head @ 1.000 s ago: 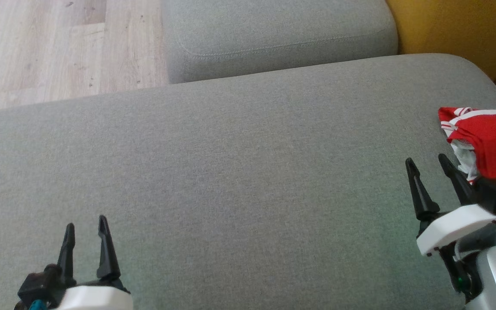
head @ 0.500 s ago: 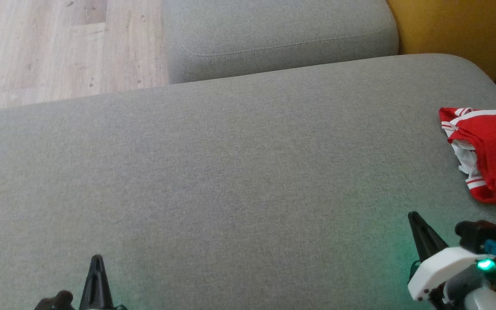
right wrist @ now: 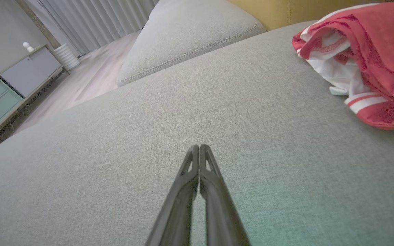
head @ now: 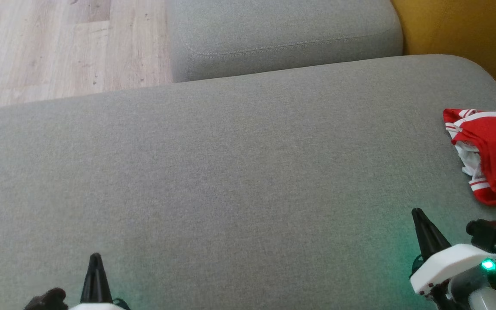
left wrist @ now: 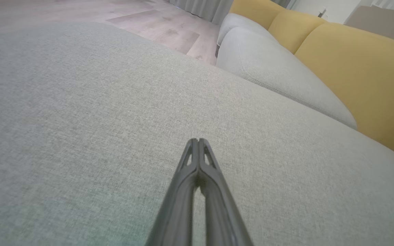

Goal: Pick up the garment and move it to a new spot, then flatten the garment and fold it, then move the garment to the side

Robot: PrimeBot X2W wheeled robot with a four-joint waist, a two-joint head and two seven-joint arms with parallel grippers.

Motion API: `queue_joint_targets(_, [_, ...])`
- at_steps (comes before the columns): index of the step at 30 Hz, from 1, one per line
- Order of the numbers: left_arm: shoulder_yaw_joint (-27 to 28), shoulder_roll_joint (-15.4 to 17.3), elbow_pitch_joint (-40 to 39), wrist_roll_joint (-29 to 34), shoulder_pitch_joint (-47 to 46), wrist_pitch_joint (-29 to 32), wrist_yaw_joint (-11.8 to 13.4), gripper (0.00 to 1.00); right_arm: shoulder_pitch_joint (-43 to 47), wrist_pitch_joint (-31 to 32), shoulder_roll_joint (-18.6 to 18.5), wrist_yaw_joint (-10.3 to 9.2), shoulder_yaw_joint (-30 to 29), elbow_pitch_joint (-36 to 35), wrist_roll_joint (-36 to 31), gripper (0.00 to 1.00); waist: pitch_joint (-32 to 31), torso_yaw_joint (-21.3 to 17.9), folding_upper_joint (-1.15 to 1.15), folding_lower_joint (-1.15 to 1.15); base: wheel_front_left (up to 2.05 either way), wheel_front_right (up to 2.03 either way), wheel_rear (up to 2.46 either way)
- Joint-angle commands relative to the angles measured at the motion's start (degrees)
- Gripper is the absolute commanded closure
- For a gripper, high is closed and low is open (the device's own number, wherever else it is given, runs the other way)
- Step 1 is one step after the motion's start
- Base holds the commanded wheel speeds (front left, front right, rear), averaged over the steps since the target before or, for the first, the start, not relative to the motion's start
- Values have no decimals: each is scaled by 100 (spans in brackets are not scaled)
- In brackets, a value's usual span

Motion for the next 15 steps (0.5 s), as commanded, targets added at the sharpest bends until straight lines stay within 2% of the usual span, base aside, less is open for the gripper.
queue_joint_targets(1, [168, 37, -191, -156, -287, 31, -54, 100, -304, 2, -10, 8, -86, -206, 186, 100, 1, 7, 0, 0, 0, 0, 0])
queue_joint_targets(15, [325, -21, -250, -900, -403, 261, -160, 100, -353, 49, 93, 13, -222, -237, 1030, 100, 12, 63, 0, 0, 0, 0, 0])
